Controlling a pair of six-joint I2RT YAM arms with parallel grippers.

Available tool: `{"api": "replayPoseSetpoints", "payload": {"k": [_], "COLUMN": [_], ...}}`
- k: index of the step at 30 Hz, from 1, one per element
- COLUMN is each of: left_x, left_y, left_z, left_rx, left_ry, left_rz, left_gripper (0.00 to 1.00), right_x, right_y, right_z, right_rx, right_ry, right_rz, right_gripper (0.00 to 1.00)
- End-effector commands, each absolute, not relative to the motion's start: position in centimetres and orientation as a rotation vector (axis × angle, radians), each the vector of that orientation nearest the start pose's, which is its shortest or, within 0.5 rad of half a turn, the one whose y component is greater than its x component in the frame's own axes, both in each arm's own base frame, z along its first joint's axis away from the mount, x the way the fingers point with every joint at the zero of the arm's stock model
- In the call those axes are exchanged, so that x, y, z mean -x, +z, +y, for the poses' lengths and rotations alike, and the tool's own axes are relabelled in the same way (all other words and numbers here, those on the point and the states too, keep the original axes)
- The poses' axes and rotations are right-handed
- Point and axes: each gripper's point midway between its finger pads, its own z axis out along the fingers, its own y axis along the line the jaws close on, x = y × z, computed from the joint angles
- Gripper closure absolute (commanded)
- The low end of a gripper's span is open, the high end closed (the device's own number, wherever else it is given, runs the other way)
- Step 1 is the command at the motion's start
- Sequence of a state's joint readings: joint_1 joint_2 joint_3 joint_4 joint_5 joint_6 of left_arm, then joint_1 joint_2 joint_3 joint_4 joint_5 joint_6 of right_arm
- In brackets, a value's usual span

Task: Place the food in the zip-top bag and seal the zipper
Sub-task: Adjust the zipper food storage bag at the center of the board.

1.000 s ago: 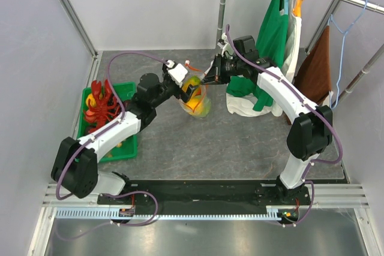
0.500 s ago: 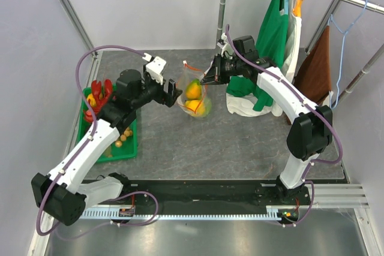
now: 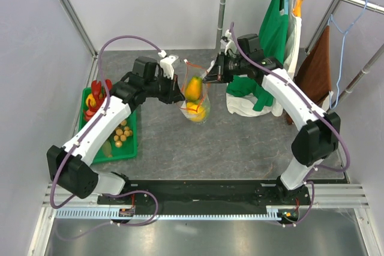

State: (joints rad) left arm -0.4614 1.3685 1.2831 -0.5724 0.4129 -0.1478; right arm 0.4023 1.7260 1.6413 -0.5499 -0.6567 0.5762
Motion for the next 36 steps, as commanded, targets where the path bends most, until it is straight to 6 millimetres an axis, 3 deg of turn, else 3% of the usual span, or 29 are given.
{"api": "replayPoseSetpoints", "payload": {"k": [1,3,6,9,13,16,17,18,19,20,21,22,25,27,28,30,33,36], "left_x": [-26.3,-25.6,-25.7,-27.3,-30.1,-30.5,-29.8,-29.3,-29.5,-29.2,-27.9,-27.7,-24.0,-21.6,-19.8,-18.5,-18.6,-20.7], "left_y": [30.8,31.5,29.7,27.0,24.1,23.8,24.1,25.1,25.8,26.1,25.7,26.1,23.5,22.5,21.4,18.6,15.7,14.2], "left_z": [-25.1,-25.0,-24.6,-23.2,-19.9,-17.8,-17.1,-16.3,-14.2,-12.9,-11.6,-9.0,-5.3,-4.6,-4.0,-2.5,-0.2,1.4], "left_rx": [-0.643,-0.626,-0.584,-0.468,-0.318,-0.369,-0.383,-0.406,-0.448,-0.495,-0.501,-0.547,-0.657,-0.765,-0.916,-1.069,-1.353,-1.481], "left_ry": [-1.036,-1.119,-1.116,-1.092,-1.012,-0.928,-0.942,-0.928,-0.857,-0.806,-0.779,-0.672,-0.521,-0.525,-0.495,-0.417,-0.292,-0.202], "left_rz": [2.085,2.091,2.170,2.265,2.344,2.308,2.305,2.271,2.231,2.210,2.250,2.213,2.327,2.342,2.327,2.361,2.316,2.264], "left_gripper": [0.98,0.98,0.98,0.97,0.83,0.56,0.36,0.28,0.21,0.09,0.05,0.03,0.02,0.03,0.02,0.01,0.01,0.01], "right_x": [-34.0,-34.0,-34.0,-34.5,-35.3,-36.3,-36.6,-36.7,-37.1,-37.2,-37.3,-37.4,-37.3,-37.1,-36.9,-36.8,-36.7,-36.8], "right_y": [33.3,34.0,33.4,30.4,26.0,24.7,25.1,25.0,25.0,25.5,25.6,25.5,25.5,25.4,25.1,25.2,25.4,25.9], "right_z": [27.5,26.8,26.2,26.4,27.8,28.6,28.9,29.3,29.6,29.7,29.8,29.8,29.8,29.8,29.8,29.9,30.2,30.1], "right_rx": [0.242,0.215,0.210,0.221,0.234,0.226,0.228,0.229,0.228,0.230,0.235,0.234,0.244,0.250,0.248,0.256,0.258,0.257], "right_ry": [1.200,1.152,1.088,1.047,1.007,0.975,0.977,0.980,0.980,0.983,0.981,0.977,0.979,0.986,0.990,1.005,1.022,1.026], "right_rz": [2.172,2.166,2.189,2.260,2.359,2.363,2.349,2.351,2.346,2.334,2.330,2.329,2.329,2.330,2.339,2.337,2.333,2.323], "right_gripper": [1.00,1.00,1.00,1.00,1.00,1.00,1.00,1.00,1.00,1.00,1.00,1.00,1.00,1.00,1.00,1.00,1.00,1.00]}}
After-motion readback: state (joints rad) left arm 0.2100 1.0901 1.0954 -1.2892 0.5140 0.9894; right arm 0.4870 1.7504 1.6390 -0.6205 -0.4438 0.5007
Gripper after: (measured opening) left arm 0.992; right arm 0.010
